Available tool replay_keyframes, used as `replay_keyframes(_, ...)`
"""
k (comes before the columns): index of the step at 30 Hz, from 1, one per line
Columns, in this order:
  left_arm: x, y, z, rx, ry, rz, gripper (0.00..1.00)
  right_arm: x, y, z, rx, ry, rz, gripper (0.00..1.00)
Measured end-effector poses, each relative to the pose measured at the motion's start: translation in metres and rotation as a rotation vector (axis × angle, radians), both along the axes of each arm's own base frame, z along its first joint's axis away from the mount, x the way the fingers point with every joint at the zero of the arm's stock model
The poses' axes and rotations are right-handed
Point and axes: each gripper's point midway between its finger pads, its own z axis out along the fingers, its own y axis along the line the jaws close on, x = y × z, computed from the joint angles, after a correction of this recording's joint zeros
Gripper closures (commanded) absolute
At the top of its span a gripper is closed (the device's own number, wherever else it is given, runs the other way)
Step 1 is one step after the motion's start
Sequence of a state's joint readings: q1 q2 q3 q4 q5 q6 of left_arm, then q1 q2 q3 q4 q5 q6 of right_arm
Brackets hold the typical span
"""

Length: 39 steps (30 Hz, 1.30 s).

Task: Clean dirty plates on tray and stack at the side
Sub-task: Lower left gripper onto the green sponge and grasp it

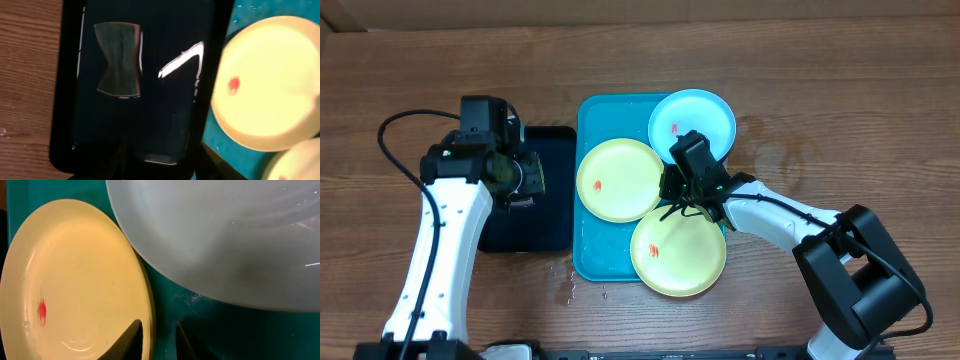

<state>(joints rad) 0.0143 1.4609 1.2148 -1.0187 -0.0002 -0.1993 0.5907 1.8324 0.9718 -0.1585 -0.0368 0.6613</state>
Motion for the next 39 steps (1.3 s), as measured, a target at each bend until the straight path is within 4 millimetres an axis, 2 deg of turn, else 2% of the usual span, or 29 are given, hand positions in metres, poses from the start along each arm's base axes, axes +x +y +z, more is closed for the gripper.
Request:
replay_keyframes(6,0.02,0.008,-0.03,0.05,0.039,-0.006,0.55,0.0,0.0,0.0,0.0,0.0,0.0,0.76)
replay_keyframes(10,0.025,0.012,-0.051,0.067,0.083,-0.015,0.57,-0.001,-0.001,-0.001,-0.004,0.006,0.0,0.76)
replay_keyframes(21,0.027,0.051,-0.073,0.036,0.119,0.094,0.56,-0.002,-0.001,-0.002,-0.007,0.008,0.003,0.73)
replay_keyframes(24,0.028,0.051,-0.082,0.029,0.138,0.094,0.58,-0.002,-0.001,-0.002,-0.008,0.008,0.003,0.73)
replay_keyframes(28,0.029,0.05,-0.096,0.019,0.167,0.091,0.67,-0.002,-0.001,-0.002,-0.008,0.008,0.003,0.72)
replay_keyframes(34,0.036,0.05,-0.109,0.015,0.167,0.089,0.67,-0.002,-0.001,-0.002,-0.008,0.008,0.003,0.72)
replay_keyframes(39,0.047,0.051,-0.11,0.019,0.128,0.09,0.69,-0.002,-0.001,-0.002,-0.007,0.008,0.003,0.72)
